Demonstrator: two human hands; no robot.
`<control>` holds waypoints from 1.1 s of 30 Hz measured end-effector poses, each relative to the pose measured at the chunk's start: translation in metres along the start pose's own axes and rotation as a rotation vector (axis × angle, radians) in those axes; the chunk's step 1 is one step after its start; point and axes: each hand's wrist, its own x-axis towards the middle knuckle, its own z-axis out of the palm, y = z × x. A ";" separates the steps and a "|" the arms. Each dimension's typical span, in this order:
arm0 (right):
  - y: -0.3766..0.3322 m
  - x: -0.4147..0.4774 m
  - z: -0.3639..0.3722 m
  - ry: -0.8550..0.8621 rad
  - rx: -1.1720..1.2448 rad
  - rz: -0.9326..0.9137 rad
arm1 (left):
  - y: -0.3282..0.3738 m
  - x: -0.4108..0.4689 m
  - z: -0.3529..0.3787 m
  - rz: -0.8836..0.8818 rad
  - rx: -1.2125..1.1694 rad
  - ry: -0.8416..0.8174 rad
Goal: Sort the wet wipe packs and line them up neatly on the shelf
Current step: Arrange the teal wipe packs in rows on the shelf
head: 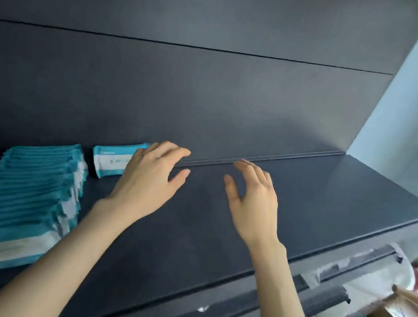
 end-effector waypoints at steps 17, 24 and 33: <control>0.197 -0.350 -0.236 -0.051 -0.386 0.518 | 0.342 -0.221 0.170 0.089 -0.382 -0.641; 0.240 -0.419 -0.263 -0.089 -0.445 0.763 | 0.404 -0.252 0.215 0.262 -0.383 -0.877; 0.334 -0.383 -0.252 -0.051 -0.410 0.872 | 0.434 -0.192 0.310 0.253 -0.415 -0.949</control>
